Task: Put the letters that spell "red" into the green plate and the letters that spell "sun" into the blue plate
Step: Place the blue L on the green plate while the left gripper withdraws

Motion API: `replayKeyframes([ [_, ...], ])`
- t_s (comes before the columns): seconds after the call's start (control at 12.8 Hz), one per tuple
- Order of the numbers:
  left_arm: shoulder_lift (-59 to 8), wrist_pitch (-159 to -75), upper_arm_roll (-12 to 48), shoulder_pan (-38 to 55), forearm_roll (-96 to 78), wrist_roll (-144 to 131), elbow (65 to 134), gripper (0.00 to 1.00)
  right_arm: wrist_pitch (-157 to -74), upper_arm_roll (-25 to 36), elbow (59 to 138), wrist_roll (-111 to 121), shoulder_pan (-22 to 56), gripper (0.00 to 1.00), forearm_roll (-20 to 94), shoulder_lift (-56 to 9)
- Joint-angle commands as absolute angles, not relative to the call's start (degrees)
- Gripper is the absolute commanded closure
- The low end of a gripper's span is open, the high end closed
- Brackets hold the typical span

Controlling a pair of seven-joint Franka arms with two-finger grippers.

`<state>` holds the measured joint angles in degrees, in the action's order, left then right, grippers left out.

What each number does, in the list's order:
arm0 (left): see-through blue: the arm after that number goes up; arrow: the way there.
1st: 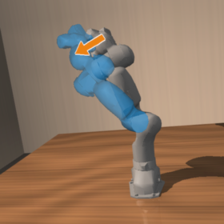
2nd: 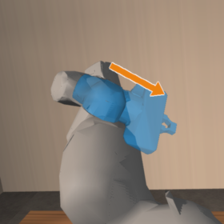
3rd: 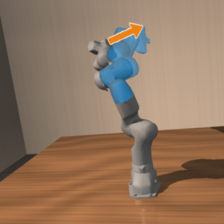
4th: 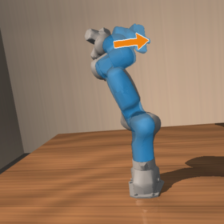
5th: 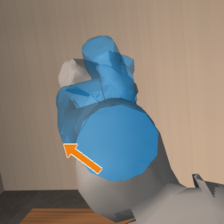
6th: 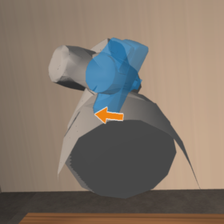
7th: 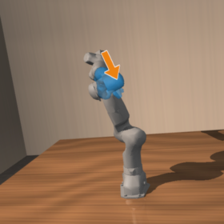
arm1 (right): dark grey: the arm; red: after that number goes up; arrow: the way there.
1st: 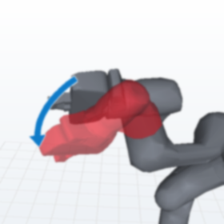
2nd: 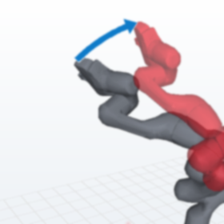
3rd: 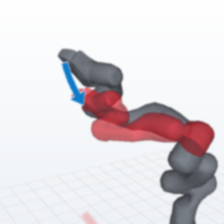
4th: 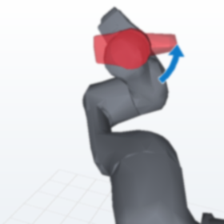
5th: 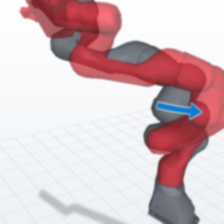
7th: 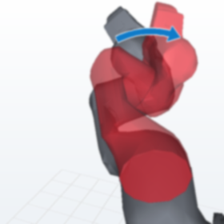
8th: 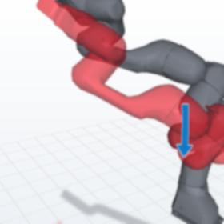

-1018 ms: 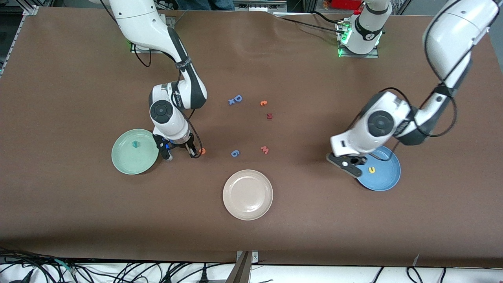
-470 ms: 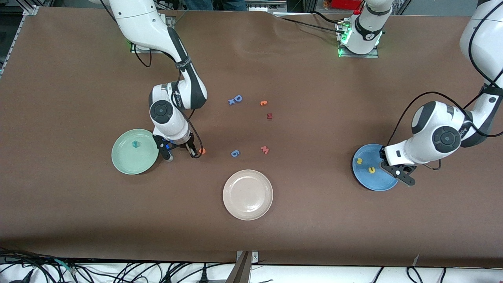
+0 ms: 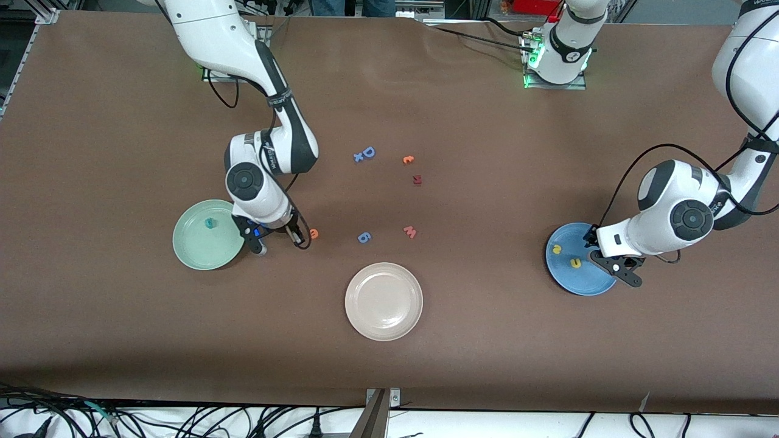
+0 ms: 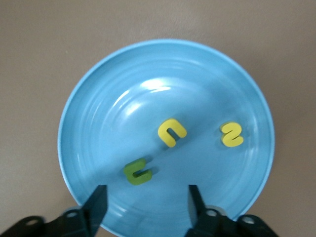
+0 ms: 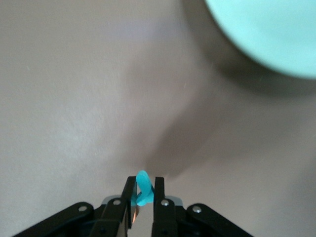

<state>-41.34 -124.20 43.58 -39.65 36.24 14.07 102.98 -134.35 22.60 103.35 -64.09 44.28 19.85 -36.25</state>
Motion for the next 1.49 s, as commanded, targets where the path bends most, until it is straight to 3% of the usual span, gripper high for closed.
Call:
replayKeyframes([
  [0.0,-38.24,-118.41,45.43,-38.94,30.43,14.68,100.65,0.00,-125.01,27.31,99.24,-55.32,43.86,0.89,20.83,-35.51],
  [0.39,-37.71,-95.41,50.09,-32.80,25.93,6.61,85.47,0.00,-117.43,35.76,100.02,-39.05,42.81,0.89,20.83,-35.59],
  [0.78,-35.35,-81.13,50.28,-23.93,24.09,3.69,72.26,0.00,-113.82,35.77,100.02,-27.70,35.43,0.88,20.74,-37.35],
  [0.86,-33.85,-81.04,49.93,-22.60,24.08,3.69,71.90,0.00,-113.82,35.77,100.11,-27.60,35.42,0.75,20.74,-37.35],
  [0.94,-32.62,-81.04,49.05,-21.63,24.08,3.78,71.89,0.00,-113.82,35.77,100.02,-27.60,35.51,0.39,20.74,-37.27],
  [1.02,-30.35,-81.38,45.74,-20.32,24.08,4.39,71.98,0.00,-113.82,35.77,99.76,-27.51,35.59,0.19,20.74,-37.18],
  [1.17,-24.38,-83.31,33.65,-12.79,20.77,4.39,72.15,0.00,-113.73,35.77,99.49,-27.77,36.03,0.09,20.83,-36.74],
  [1.41,-17.86,-85.07,13.95,-2.59,3.81,4.13,74.08,0.00,-113.82,35.51,98.71,-31.18,38.66,0.09,21.01,-36.65],
])
